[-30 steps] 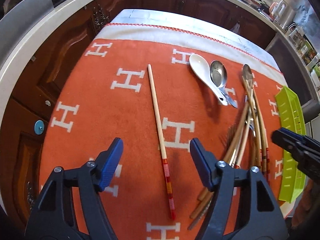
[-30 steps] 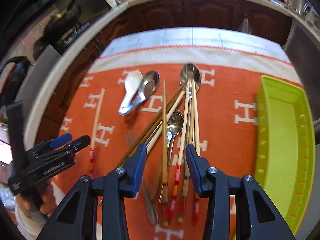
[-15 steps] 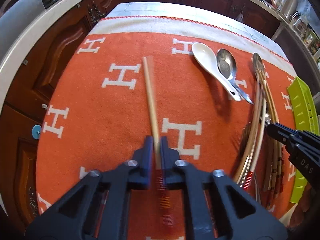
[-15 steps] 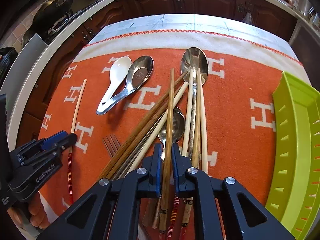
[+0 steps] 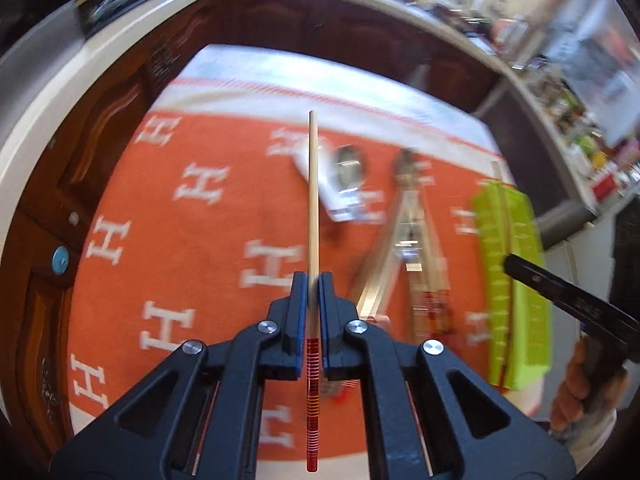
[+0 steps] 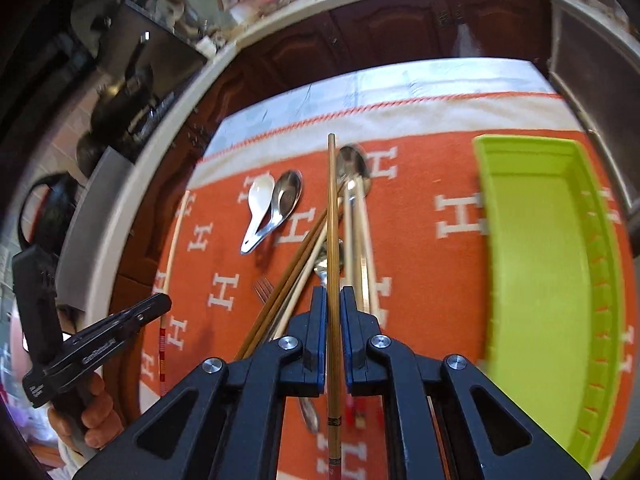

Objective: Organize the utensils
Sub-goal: 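Lower both chopsticks into the green tray and open both tools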

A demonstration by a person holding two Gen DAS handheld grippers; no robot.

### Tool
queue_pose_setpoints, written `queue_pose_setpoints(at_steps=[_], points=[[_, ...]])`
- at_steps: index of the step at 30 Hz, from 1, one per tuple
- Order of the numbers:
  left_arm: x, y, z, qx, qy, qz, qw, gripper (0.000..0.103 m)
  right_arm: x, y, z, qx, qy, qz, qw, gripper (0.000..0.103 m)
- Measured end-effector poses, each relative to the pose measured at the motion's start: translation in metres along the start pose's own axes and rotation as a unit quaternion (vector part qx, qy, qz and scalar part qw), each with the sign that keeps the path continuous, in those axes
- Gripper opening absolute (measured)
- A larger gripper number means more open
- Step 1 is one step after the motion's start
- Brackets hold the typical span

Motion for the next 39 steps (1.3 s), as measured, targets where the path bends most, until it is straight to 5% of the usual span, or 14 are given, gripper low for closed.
queue_pose_setpoints(at_steps=[7,13,17,23,35,39], points=[[0.130,0.027,0.006,-0.028,0.100,-0.089,0.9906,0.003,0.079,-0.050,0.000,0.035,0.045,-0.061,0.996,0.006],[0.203,0.087,0.003,-0.065,0.112,-0.131,0.9828,0.003,0.139,-0.055,-0.006,0.030,0.072,-0.109,0.991,0.006],[0.218,0.123,-0.008,-0.085,0.098,-0.140,0.9816,0.003,0.168,-0.046,-0.011,0.012,0.078,-0.134,0.988,0.008],[0.218,0.157,-0.016,-0.104,0.094,-0.122,0.9826,0.004,0.194,-0.035,-0.014,0.019,0.078,-0.176,0.981,0.029],[0.213,0.159,-0.018,-0.112,0.098,-0.111,0.9827,0.017,0.209,-0.002,-0.025,-0.003,0.084,-0.205,0.975,0.029],[0.214,0.145,-0.021,-0.097,0.117,-0.104,0.9829,0.017,0.204,0.006,-0.028,-0.010,0.078,-0.190,0.979,0.013]])
Point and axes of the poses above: each gripper's, at about its wrist camera, not at the fingertips, and y roughly the way its jaws point, x to its right, z to its top, the point moved 4 cm from there along y, roughly the way its jaws point, and after that the axes turned 15 degrees about -z, right-handed, at the moved point
